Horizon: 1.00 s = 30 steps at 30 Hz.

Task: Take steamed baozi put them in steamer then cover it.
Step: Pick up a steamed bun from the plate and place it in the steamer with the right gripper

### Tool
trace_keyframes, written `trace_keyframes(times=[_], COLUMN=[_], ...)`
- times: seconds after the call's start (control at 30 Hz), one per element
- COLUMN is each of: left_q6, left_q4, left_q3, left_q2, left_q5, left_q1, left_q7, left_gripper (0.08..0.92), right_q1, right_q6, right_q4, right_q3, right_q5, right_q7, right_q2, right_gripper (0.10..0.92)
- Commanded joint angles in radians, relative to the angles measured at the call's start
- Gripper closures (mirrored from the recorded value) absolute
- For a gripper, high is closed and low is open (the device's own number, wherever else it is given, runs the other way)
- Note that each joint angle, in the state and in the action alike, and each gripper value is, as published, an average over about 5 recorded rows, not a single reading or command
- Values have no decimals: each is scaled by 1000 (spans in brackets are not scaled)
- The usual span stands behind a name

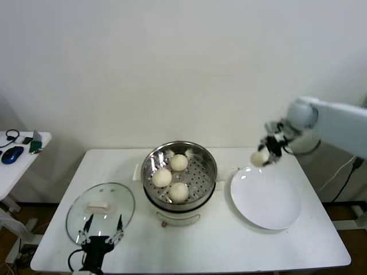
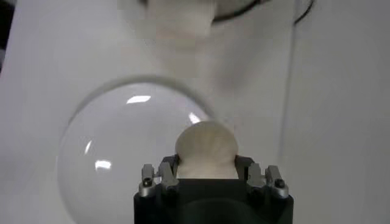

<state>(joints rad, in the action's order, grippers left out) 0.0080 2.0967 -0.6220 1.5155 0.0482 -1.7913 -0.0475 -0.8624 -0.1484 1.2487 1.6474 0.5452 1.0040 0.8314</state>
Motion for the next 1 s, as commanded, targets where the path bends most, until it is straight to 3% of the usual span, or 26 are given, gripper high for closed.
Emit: trace_keyframes(times=[0.03, 0.23, 0.47, 1.0], left_q6=[0, 0, 2, 2], left_q4=[2, 4, 5, 2], left_q3=[0, -3, -15, -20], left_q2=[-5, -9, -13, -13], left_q5=[-5, -12, -18, -19], left_q1=[3, 10, 16, 22], left_q7=[1, 2, 3, 3], left_gripper=[177, 177, 177, 177], right_q1=[-347, -231, -16, 193], right_q6=[-85, -141, -171, -201], right_q4=[167, 230, 187, 90], right_q3=[66, 16, 25, 26], right_q5=[330, 346, 255, 77], right_q7=[-6, -82, -153, -209], right_q2=[218, 320, 391, 394], right_gripper=[397, 397, 397, 395])
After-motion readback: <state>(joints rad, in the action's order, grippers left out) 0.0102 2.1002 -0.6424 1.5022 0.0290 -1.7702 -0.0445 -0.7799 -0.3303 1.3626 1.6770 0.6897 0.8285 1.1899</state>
